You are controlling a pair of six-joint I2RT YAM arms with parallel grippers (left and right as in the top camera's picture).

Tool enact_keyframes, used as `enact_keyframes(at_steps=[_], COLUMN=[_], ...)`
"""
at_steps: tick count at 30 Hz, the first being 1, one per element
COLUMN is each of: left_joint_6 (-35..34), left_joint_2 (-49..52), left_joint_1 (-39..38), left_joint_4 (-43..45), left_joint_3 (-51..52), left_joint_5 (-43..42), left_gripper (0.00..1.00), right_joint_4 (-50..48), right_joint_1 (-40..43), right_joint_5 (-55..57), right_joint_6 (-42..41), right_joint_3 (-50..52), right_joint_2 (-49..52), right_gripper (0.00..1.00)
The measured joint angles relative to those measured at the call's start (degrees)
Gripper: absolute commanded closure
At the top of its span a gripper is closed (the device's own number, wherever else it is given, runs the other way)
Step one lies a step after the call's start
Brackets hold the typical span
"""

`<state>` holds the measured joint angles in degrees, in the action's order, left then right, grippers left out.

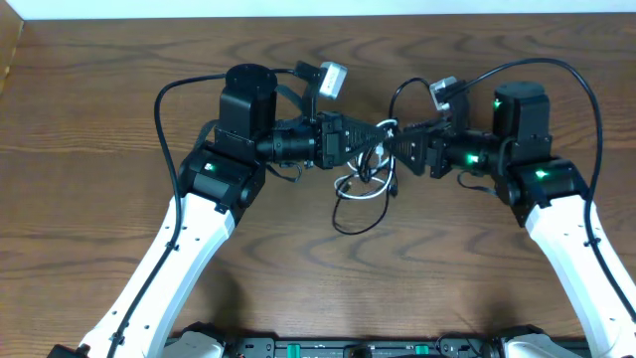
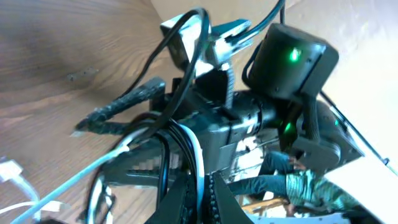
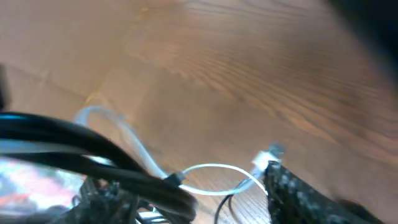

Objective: Untangle cables

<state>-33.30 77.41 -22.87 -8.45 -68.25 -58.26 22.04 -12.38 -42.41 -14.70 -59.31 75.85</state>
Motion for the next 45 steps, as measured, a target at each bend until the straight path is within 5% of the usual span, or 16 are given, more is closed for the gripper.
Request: enact_keyframes(at_steps=[12,22,28,33,36,40,45], left_joint_6=[-9.0,-11.2,-8.8,-3.1,0.5,3.3,4.3], left_joint_2=[1.2,0.7,0.7,0.8,1.8,6.4,14.2], left_joint_1=[0.5,6.6,10.8,8.7,5.2,-0.6,-6.0], left_joint_4=[10.2,12.1,7.2,-3.5,-6.0,-6.3,-6.5], left_joint_3=[0.3,0.3,0.3,0.2,0.2,0.2,0.2], left_joint_5=[0.1,-0.4,-0.3,4.2,8.0,12.4,17.3], left_gripper=[0.92,0.93,0.92,0.92,0.83,0.56,0.41], right_joint_4=[16.4,23.7,25.4,25.4,25.2,25.4,26.3], right_joint_1=[-2.7,0.7,0.7,0.9,1.6,4.6,8.4], right_joint_5=[34.5,44.4,45.1,45.0,43.9,42.1,40.4], right_joint_6=[-21.8,-20.1,-17.9,-17.2,-16.5,-16.3,-15.6], right_joint_3=[-0.5,-0.6,-0.6,-0.6,-0.6,-0.6,-0.6], right_joint_2=[4.0,4.4,4.4,4.4,4.4,4.4,4.4], right_gripper=[0.45,0.58,0.58,0.48,0.42,0.37,0.31])
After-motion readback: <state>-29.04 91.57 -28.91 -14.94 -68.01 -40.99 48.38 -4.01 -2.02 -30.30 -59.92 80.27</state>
